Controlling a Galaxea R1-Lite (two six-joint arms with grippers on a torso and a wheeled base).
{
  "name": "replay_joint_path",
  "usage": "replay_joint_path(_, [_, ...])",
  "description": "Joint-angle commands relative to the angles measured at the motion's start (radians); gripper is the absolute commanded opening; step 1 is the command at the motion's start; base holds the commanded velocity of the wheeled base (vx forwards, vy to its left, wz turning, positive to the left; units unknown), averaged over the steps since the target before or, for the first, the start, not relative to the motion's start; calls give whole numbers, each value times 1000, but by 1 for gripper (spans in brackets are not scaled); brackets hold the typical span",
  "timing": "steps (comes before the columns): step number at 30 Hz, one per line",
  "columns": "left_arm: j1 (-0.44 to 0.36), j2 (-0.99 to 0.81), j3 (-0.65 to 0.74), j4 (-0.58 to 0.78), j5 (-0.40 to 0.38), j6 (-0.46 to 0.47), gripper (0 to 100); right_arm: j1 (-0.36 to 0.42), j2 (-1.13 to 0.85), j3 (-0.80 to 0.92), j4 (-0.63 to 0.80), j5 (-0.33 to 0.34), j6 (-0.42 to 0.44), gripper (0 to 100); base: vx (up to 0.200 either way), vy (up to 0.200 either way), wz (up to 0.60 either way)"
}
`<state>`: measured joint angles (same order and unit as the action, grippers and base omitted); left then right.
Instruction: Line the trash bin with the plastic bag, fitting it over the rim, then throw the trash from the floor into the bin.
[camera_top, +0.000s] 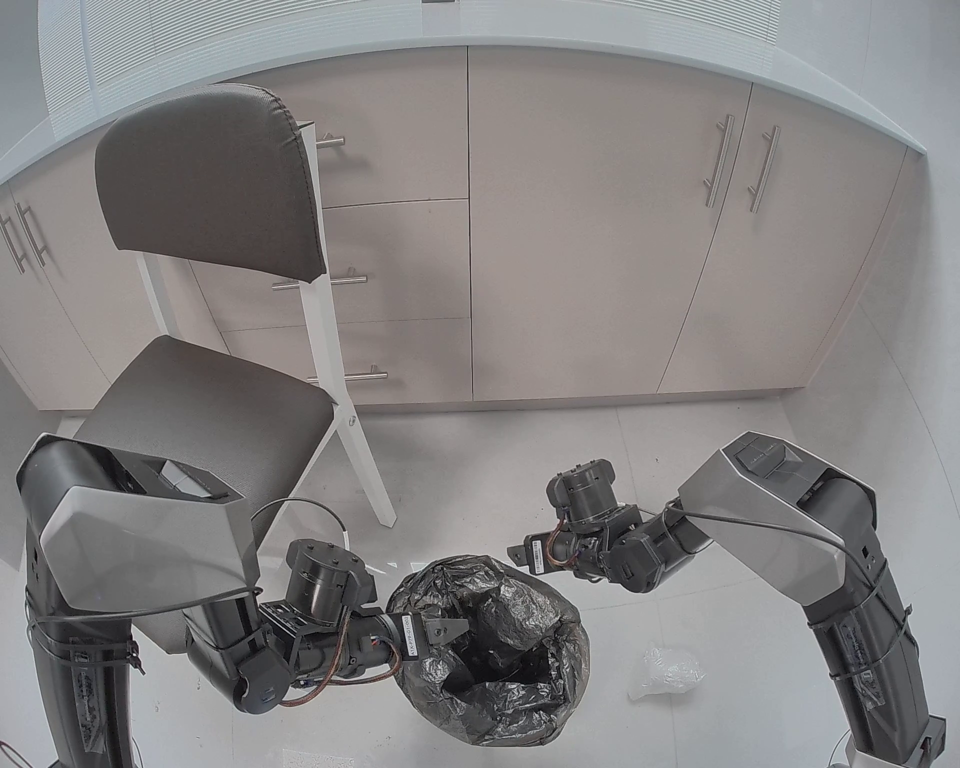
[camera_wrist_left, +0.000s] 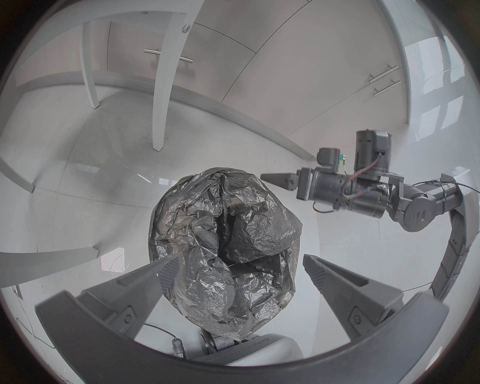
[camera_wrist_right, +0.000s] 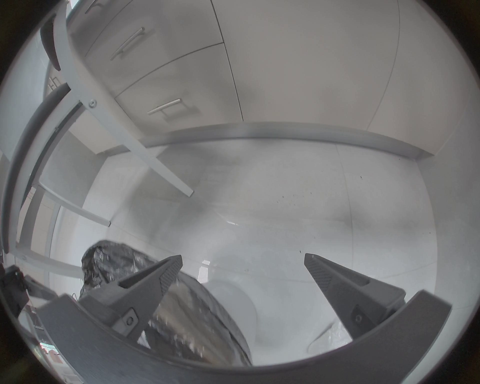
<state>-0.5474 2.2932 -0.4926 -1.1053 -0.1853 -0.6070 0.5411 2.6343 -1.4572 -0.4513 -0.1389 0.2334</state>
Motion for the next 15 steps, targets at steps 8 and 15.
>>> replay_joint_path(8, [0, 2, -1, -1, 0, -2, 100, 128, -229, 574, -380, 25, -14, 100, 0, 0, 0])
replay_joint_path(15, [0, 2, 0, -1, 1, -2, 100, 208, -217, 675, -497, 27, -16, 100, 0, 0, 0])
